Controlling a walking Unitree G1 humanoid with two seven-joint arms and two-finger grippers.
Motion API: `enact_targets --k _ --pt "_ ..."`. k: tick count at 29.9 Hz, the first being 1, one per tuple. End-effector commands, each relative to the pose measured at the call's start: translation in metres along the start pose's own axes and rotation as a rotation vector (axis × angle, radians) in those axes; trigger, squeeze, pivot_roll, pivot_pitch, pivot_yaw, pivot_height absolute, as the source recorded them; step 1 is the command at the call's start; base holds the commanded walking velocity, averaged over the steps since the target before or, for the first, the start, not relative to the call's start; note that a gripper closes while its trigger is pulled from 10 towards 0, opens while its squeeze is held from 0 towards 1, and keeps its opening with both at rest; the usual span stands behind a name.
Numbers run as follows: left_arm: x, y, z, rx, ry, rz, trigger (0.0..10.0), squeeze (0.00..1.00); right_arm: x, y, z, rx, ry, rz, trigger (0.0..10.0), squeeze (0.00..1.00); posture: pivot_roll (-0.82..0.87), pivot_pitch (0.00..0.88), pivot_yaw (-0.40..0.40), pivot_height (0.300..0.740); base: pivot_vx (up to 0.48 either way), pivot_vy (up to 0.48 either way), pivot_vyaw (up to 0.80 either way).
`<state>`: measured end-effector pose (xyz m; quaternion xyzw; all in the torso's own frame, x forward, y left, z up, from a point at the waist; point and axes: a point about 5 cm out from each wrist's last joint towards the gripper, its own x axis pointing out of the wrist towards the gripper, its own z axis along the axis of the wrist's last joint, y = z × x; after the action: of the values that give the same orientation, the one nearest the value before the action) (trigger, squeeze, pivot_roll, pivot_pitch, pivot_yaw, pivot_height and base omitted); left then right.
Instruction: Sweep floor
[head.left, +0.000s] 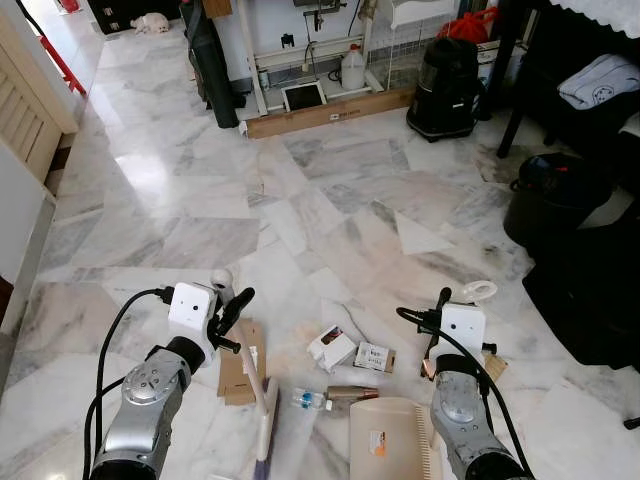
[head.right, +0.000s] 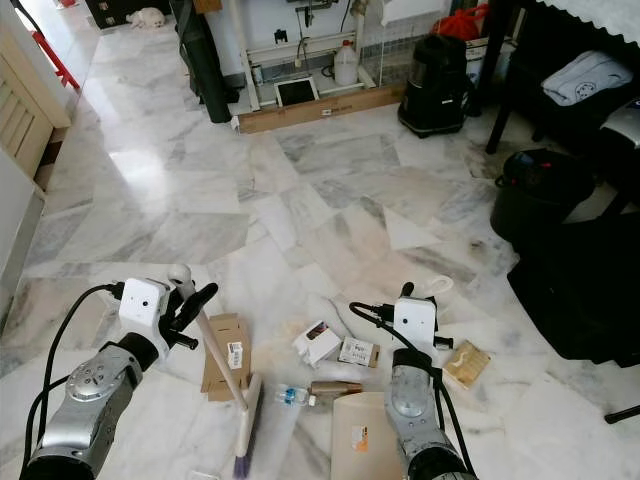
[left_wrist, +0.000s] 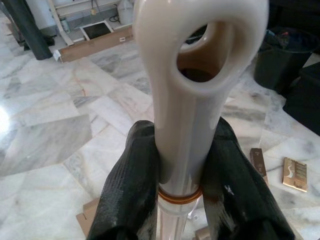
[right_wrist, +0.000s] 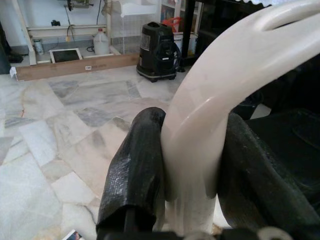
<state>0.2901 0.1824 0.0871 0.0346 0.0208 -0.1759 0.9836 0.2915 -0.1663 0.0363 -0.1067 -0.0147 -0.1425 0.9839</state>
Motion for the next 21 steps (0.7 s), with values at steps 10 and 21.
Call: enact_targets --k 10,21 --pt "0.001 0.0133 0.0113 0.033 -0.071 0.11 10.0 0.0 -0.0103 0.0008 -0.0149 -0.015 0.077 0.021 10.0 0.0 0.11 0.078 0.118 0.74 0.0 0.0 0.0" --pt "0.004 0.0092 0.0078 0.002 -0.055 0.066 10.0 0.0 -0.0125 -0.0014 -0.0179 -0.019 0.087 0.014 10.0 0.0 0.11 0.071 0.122 0.74 0.0 0.0 0.0"
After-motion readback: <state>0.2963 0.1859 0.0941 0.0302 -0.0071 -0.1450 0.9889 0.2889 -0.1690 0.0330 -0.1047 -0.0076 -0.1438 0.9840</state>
